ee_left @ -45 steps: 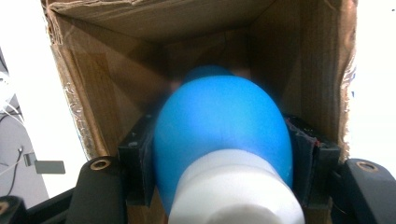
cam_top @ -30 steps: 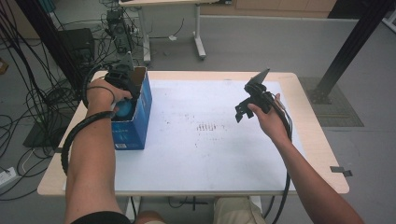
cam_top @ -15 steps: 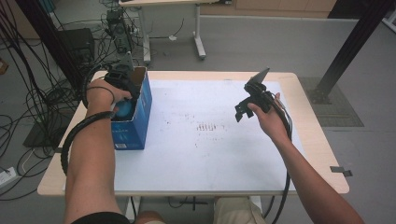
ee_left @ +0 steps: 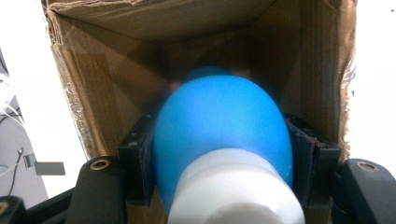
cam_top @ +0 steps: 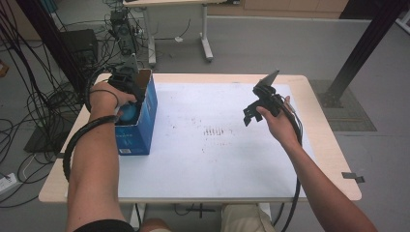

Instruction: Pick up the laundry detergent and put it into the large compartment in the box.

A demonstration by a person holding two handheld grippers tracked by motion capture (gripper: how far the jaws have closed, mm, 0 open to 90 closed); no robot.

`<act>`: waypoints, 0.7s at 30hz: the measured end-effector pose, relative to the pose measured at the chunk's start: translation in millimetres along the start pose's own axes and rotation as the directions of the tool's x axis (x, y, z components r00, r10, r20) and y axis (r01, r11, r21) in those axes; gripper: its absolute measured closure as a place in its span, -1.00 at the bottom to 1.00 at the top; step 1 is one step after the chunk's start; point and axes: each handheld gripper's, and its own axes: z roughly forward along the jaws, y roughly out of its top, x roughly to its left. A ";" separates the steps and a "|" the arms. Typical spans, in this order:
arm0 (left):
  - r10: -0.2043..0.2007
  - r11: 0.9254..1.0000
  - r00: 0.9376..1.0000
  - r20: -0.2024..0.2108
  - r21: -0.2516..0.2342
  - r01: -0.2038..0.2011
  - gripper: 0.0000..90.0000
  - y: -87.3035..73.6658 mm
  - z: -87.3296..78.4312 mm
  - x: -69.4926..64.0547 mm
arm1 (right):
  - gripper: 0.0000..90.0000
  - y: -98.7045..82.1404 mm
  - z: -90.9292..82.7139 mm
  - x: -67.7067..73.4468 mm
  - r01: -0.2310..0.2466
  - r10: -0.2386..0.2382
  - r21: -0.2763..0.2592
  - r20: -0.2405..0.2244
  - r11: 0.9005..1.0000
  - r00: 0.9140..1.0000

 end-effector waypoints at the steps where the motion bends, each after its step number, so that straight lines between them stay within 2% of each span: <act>1: 0.000 1.000 1.000 0.000 0.000 0.000 -0.19 0.0 0.1 0.0 | -0.82 -0.2 0.1 0.7 0.000 0.000 -0.001 0.003 1.000 1.000; 13: 0.001 1.000 1.000 0.000 0.000 -0.001 -0.19 0.2 0.4 0.5 | -0.82 0.7 0.4 0.9 -0.002 0.002 0.001 0.001 1.000 1.000; 21: -0.012 1.000 1.000 0.005 0.010 0.012 -0.31 -1.6 -1.2 5.4 | -0.83 -0.2 0.2 1.0 0.000 0.000 -0.002 0.002 1.000 1.000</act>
